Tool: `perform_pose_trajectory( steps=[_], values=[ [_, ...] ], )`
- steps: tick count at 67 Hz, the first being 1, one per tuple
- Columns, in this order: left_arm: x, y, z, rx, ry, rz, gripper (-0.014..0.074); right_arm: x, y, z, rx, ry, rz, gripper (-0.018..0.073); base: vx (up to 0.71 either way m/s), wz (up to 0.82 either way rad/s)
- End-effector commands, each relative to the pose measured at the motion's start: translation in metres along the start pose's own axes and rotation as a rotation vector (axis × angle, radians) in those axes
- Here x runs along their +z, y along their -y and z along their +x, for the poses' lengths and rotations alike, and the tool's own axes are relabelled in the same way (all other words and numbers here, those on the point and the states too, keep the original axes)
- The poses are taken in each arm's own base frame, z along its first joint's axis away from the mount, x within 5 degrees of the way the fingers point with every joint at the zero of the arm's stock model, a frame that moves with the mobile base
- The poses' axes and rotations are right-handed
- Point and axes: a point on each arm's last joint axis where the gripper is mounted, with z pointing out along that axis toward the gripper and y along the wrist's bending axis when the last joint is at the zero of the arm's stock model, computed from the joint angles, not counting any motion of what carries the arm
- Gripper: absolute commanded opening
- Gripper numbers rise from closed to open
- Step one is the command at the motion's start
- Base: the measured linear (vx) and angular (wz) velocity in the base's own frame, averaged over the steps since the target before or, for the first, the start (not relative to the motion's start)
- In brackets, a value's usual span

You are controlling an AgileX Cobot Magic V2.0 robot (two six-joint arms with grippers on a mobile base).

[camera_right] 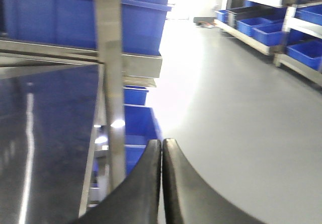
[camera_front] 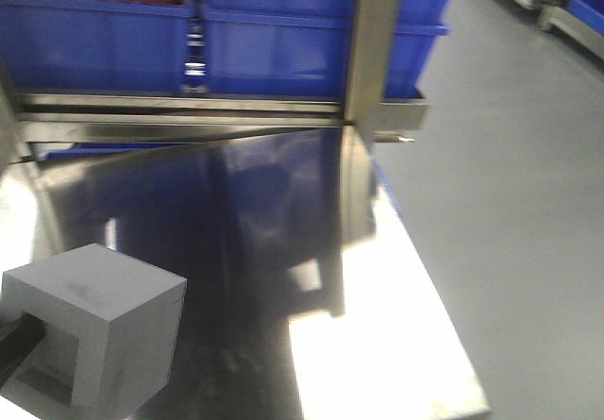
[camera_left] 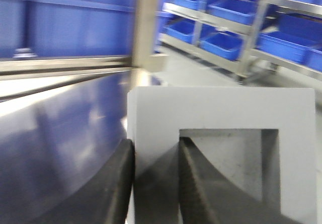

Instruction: Sort gray base to blue bin

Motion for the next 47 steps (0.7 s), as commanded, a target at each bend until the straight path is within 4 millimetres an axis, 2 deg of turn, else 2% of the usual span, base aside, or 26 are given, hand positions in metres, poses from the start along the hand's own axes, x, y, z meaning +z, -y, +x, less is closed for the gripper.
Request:
perform_pose_trajectory(
  steps=[1, 47],
  values=[
    [-0.0027, 0.0056, -0.0189, -0.009, 0.123, 0.053, -0.0008, -0.0004, 0.0004, -0.0050, -0.014, 0.073, 0.007, -0.0005, -0.08, -0.64],
    [-0.0027, 0.0056, -0.0189, -0.009, 0.123, 0.053, -0.0008, -0.0004, 0.0004, -0.0053, -0.014, 0.076, 0.007, -0.0005, -0.08, -0.69]
  ],
)
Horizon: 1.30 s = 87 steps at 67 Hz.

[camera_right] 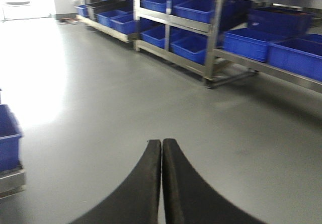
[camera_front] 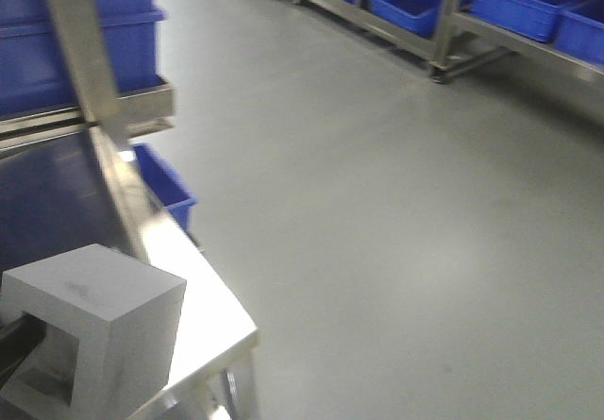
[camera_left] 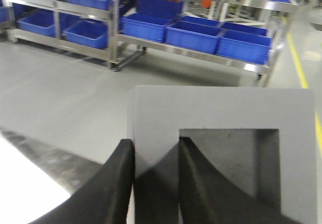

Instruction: Sort gray base to blue bin

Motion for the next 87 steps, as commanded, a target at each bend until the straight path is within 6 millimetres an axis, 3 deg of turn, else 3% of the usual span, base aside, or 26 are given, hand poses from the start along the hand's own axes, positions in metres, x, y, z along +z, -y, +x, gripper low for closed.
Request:
perform_pose_trajectory(
  steps=[1, 64, 87],
  values=[
    [-0.0027, 0.0056, -0.0189, -0.009, 0.123, 0.053, -0.0008, -0.0004, 0.0004, -0.0053, -0.014, 0.076, 0.007, -0.0005, -0.06, -0.68],
    [-0.0027, 0.0057, -0.0189, -0.009, 0.123, 0.053, -0.0008, -0.0004, 0.0004, -0.0050, -0.014, 0.073, 0.007, -0.0005, 0.01, -0.82],
    [-0.0027, 0.0057, -0.0189, -0.009, 0.123, 0.053, -0.0008, -0.0004, 0.0004, -0.0050, -0.014, 0.073, 0.007, -0.0005, 0.14, -0.45]
  ],
)
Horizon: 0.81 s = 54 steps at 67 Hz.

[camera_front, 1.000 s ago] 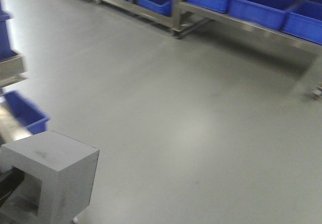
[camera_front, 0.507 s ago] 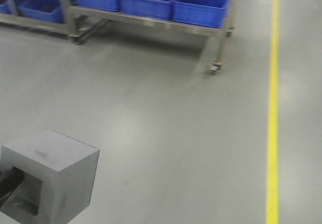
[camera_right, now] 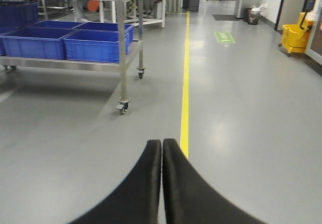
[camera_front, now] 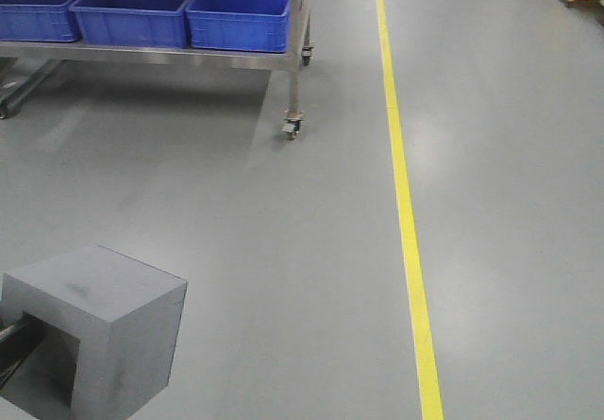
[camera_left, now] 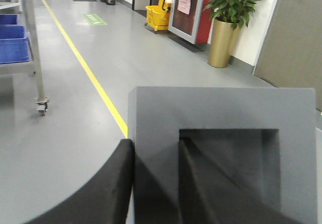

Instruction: Sort gray base to blue bin

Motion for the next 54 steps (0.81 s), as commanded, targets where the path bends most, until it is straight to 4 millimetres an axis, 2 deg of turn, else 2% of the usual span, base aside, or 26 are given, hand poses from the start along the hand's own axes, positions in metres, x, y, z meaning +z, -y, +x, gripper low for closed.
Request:
perform_pose_trajectory(
  steps=[1, 22, 54],
  values=[
    [-0.0027, 0.0056, -0.0190, -0.009, 0.123, 0.052, -0.0008, -0.0004, 0.0003, -0.0050, -0.020, 0.073, 0.007, -0.0005, 0.19, -0.25],
    [-0.0027, 0.0056, -0.0190, -0.009, 0.123, 0.052, -0.0008, -0.0004, 0.0003, -0.0050, -0.020, 0.073, 0.007, -0.0005, 0.25, -0.17],
    [-0.0027, 0.0056, -0.0190, -0.009, 0.123, 0.052, -0.0008, -0.0004, 0.0003, -0.0050, -0.020, 0.073, 0.007, -0.0005, 0.37, 0.06]
  ],
)
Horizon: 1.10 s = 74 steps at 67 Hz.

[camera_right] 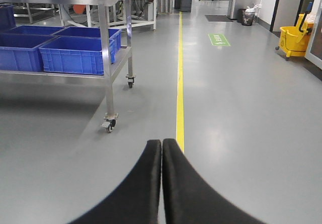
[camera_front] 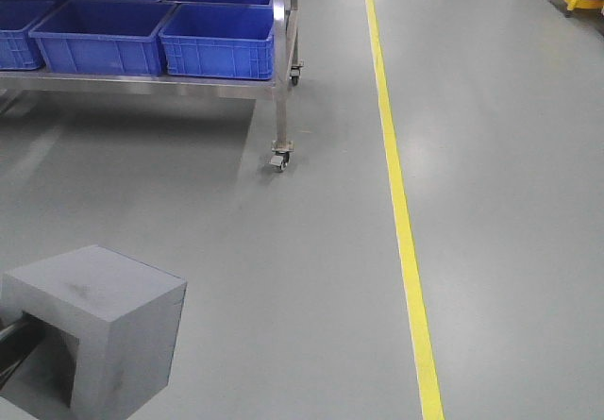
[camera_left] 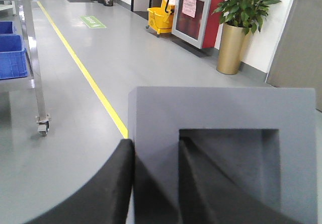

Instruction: Sort gray base to blue bin

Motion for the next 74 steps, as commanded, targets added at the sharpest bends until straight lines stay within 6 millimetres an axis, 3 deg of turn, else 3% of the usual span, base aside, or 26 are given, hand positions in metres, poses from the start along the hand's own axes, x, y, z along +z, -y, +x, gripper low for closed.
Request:
perform_pose_trajectory(
  steps=[1, 74],
  values=[
    [-0.0027, 0.0057, -0.0191, -0.009, 0.124, 0.053, -0.0008, -0.0004, 0.0003, -0.0050, -0.020, 0.073, 0.007, -0.0005, 0.40, 0.00],
    [-0.0027, 0.0057, -0.0191, -0.009, 0.124, 0.053, -0.0008, -0.0004, 0.0003, -0.0050, -0.020, 0.073, 0.007, -0.0005, 0.41, -0.06]
  ],
)
